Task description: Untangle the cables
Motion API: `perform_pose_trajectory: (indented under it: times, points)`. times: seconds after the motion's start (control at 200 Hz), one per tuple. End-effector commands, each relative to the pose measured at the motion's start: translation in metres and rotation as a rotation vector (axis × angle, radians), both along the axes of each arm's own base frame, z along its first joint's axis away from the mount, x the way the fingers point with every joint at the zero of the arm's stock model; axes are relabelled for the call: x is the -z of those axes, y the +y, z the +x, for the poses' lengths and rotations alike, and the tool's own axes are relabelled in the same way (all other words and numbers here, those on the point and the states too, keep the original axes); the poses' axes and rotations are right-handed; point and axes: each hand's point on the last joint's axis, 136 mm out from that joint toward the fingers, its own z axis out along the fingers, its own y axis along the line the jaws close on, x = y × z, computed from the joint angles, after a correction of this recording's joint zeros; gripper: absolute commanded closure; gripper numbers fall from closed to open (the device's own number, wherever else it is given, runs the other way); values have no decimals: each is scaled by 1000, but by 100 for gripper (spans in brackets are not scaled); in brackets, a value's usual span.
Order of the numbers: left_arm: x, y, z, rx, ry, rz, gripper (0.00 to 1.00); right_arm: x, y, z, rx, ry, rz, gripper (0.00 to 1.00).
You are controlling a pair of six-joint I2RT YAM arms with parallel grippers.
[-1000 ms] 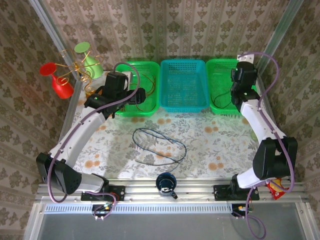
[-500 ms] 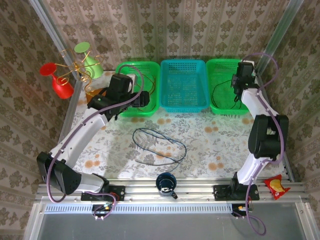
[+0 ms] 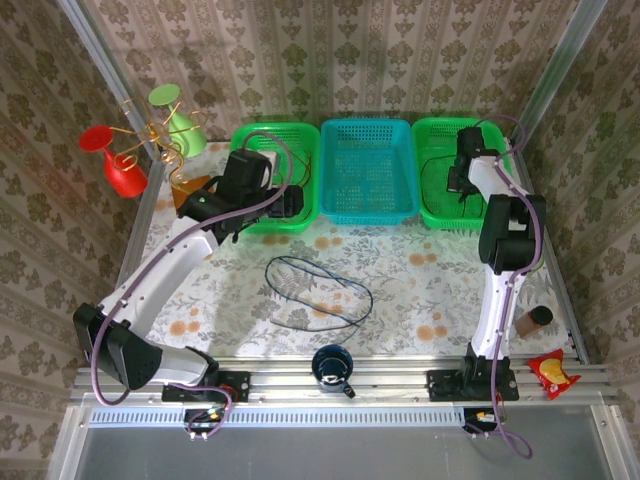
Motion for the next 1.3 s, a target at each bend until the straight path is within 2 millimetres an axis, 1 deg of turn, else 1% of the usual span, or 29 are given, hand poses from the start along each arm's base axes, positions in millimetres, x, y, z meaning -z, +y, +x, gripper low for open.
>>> perform_pose_trajectory:
  times: [0.0,0.04,0.065,0.085,0.095,0.11,0.115,0.155,0.175,0.21,0.25,0.29,0.36,0.42,0.52,0.55,0.625,0.66,0.685,0.73,0.745,0.835,0.865,0.875,0.895,0.96,1.075,1.17,1.295]
  points:
    - [-5,-2,-5,-7,3,0,19,6,4,-11,22,66,38,100]
    - [-6,-2,-7,-7,-1,3,18,-4,3,-10,28,40,34,94]
    - [-6,-2,-8,-6,-3,7,18,-11,3,-10,28,23,34,86]
    - [-6,-2,-8,-9,-6,8,18,-18,3,-9,29,4,32,76]
    - [-6,-2,-9,-8,-6,9,18,-21,3,-8,29,-3,31,73]
    - [-6,-1,-9,-11,-7,12,18,-28,2,-8,29,-17,29,65]
    - [-6,-1,-9,-11,-6,13,18,-29,2,-8,29,-20,28,61]
    - [-5,0,-10,-22,-5,17,18,-43,2,-8,28,-48,23,42]
    - [-3,1,-10,-26,-1,20,18,-51,1,-8,27,-60,17,36]
    - [-2,3,-11,-41,5,20,18,-62,0,-9,27,-76,5,29]
    - [0,4,-12,-45,11,21,18,-78,-3,-11,33,-103,-13,25]
    - [1,3,-14,-40,12,23,18,-90,-4,-14,32,-120,-26,20]
    - [3,3,-17,-36,12,32,18,-110,-3,-19,21,-150,-37,17]
    - [6,3,-22,-34,19,44,18,-127,-1,-25,6,-180,-36,9]
    - [14,5,-30,-41,42,60,18,-153,6,-38,-13,-228,-14,2]
    - [17,5,-33,-44,51,60,18,-161,10,-43,-21,-246,-1,0]
    - [26,6,-42,-49,75,62,18,-181,26,-57,-61,-288,37,0]
    - [32,6,-47,-50,88,66,18,-184,34,-64,-80,-296,45,0]
    - [37,6,-51,-51,99,69,18,-191,42,-71,-99,-313,49,0]
    - [45,7,-59,-52,113,75,18,-195,59,-82,-142,-324,56,0]
    - [48,7,-62,-51,118,79,18,-200,66,-87,-162,-338,58,0]
    - [67,13,-78,-66,144,107,18,-202,102,-116,-261,-354,57,0]
    - [73,16,-84,-73,153,112,18,-198,113,-126,-284,-353,68,0]
    - [76,16,-86,-75,157,113,18,-193,116,-128,-290,-345,76,1]
    - [80,19,-89,-82,162,116,18,-200,124,-137,-312,-371,88,1]
    - [95,22,-100,-95,176,114,18,-186,146,-159,-377,-353,133,3]
    - [118,27,-115,-120,192,105,18,-168,174,-196,-433,-328,230,8]
    - [138,30,-123,-141,213,98,18,-145,197,-225,-469,-272,300,12]
    - [160,30,-130,-154,257,83,18,-112,225,-254,-498,-197,351,19]
